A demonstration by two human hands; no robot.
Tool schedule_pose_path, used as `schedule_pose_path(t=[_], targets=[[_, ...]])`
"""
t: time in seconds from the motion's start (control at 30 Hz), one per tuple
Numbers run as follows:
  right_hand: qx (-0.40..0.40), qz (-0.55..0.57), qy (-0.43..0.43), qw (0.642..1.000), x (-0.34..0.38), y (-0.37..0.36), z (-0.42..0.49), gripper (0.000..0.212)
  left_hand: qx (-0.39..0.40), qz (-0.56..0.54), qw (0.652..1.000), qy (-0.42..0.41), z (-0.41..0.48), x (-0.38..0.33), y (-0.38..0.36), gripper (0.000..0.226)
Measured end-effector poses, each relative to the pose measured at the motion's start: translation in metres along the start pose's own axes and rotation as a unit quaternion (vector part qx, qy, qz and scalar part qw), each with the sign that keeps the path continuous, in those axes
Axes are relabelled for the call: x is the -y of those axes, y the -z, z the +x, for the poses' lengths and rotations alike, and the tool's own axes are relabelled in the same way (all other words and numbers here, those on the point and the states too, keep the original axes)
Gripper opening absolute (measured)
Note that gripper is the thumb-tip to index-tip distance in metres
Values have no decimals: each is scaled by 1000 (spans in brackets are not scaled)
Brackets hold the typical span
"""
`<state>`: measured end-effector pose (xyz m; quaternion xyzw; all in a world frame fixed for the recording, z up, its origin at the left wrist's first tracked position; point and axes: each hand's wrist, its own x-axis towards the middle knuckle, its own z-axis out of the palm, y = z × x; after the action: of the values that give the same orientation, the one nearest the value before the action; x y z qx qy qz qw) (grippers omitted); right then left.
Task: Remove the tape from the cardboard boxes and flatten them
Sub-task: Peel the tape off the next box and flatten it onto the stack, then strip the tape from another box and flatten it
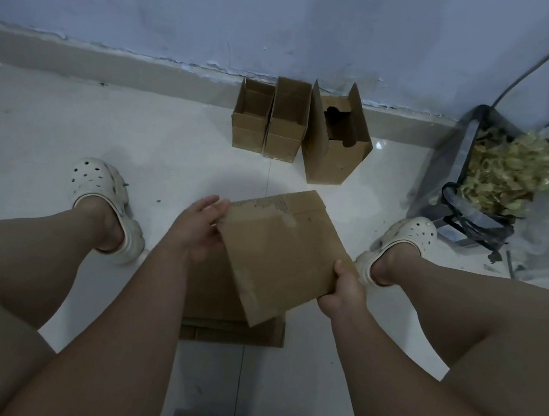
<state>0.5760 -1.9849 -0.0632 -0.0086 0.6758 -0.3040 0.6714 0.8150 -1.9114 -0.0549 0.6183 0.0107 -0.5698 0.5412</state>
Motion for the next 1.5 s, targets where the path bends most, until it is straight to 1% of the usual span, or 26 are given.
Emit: schedule_pose_path(t=[0.03,0.07,0.13,0.17,0.23,0.3,0.33,0.4,0.47,0.5,0.57,0.6,0.7,0.77,0.83,0.9,0.97,1.03,1.13,1.2,1.23,1.27,1.33,1.4,1.43,1.5], targets=[[-5,13,-1,1000,-3,-2,0,35,6,-43,999,17,0,7,-2,28],[-7,23,-1,1000,-7,-4,1,34,20,-44,998,36,-1,14,-2,27],[-5,45,-2,999,-16,-7,3,33,44,50,995,68,-6,25,0,20],[4,57,-5,998,-21,-9,3,35,36,101,992,74,-8,29,2,18],[28,51,-14,998,-29,-11,2,36,-15,136,988,68,-6,34,8,21],[33,-6,-20,999,-35,-11,1,28,-59,149,986,47,-2,33,15,34],[27,-50,-16,998,-39,-11,1,23,-65,183,981,27,0,31,19,41],[15,-143,1,990,-47,-9,5,26,-29,272,962,-11,6,25,26,47],[9,-259,23,966,-59,-3,11,35,3,336,942,-21,11,18,29,50],[7,-337,34,941,-66,0,13,37,-6,370,929,-29,14,17,33,53],[24,-463,44,885,-81,4,14,37,-64,441,894,-51,22,20,38,59],[36,-493,45,868,-87,3,14,36,-102,463,879,-50,25,24,40,60],[53,-542,57,837,-100,-3,22,43,-227,505,833,8,25,45,37,61],[47,-582,67,809,-105,-6,31,49,-266,536,800,36,21,61,33,68],[36,-635,70,769,-109,-8,40,48,-248,568,784,26,16,80,28,72],[39,-686,67,723,-112,-7,48,42,-182,610,771,17,14,100,22,65],[41,-715,65,695,-113,-7,57,38,-115,639,761,16,14,117,17,63],[30,-713,67,697,-113,-5,64,34,-74,644,761,27,19,127,17,65],[2,-671,81,737,-110,-5,71,43,-44,658,750,62,29,130,21,65],[-18,-633,114,765,-103,-11,75,47,-30,666,741,80,35,130,20,69],[-28,-617,138,774,-96,-17,78,48,-22,668,739,84,37,130,19,72],[-37,-606,165,777,-88,-25,80,50,-12,671,737,87,39,129,18,75],[-44,-596,238,766,-68,-45,83,49,4,676,730,98,40,130,17,78],[-39,-583,341,736,-43,-68,87,46,9,679,727,101,41,131,17,80],[-43,-578,401,709,-28,-81,88,43,6,677,729,99,42,130,17,79],[-67,-575,511,635,3,-107,90,34,-2,678,729,94,46,127,16,78]])
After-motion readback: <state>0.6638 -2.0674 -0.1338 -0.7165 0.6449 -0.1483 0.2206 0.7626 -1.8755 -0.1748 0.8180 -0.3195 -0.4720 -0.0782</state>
